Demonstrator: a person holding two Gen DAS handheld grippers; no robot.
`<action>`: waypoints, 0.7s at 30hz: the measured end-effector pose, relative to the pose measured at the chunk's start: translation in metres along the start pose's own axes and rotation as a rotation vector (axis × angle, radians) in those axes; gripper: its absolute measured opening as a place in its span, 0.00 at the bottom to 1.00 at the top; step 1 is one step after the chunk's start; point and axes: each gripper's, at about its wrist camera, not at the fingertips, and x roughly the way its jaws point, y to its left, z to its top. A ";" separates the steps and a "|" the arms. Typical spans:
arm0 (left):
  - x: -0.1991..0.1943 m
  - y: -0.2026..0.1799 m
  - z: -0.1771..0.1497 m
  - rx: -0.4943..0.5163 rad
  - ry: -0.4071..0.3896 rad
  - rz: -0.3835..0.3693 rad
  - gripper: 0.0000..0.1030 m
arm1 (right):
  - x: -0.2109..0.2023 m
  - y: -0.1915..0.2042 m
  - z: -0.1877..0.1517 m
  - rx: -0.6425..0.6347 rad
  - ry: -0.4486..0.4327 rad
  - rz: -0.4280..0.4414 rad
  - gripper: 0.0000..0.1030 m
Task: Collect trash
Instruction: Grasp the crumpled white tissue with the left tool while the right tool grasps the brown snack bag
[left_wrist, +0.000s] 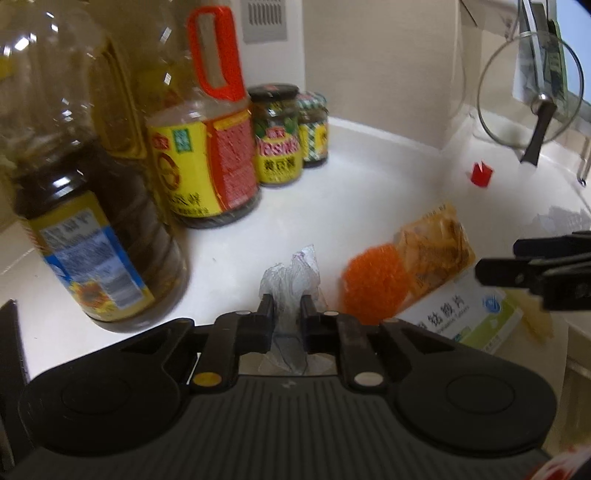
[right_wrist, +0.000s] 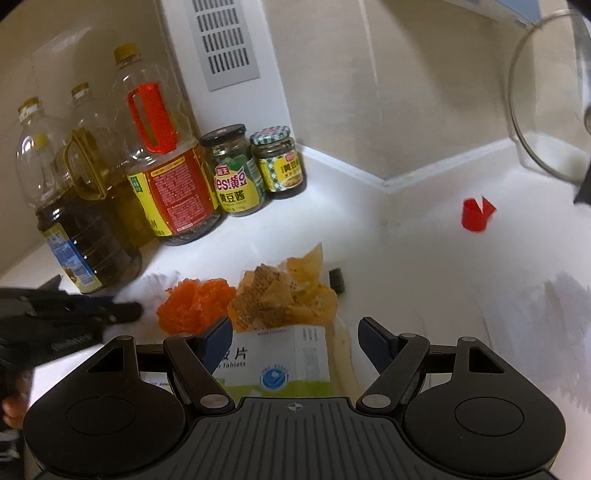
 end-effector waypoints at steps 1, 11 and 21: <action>-0.002 0.001 0.002 -0.005 -0.008 0.005 0.12 | 0.003 0.002 0.001 -0.011 -0.001 0.000 0.73; -0.014 0.009 0.006 -0.040 -0.025 0.033 0.12 | 0.029 0.013 0.014 -0.002 0.003 0.004 0.52; -0.022 0.009 0.002 -0.050 -0.024 0.035 0.12 | 0.032 0.010 0.014 0.082 -0.036 -0.013 0.30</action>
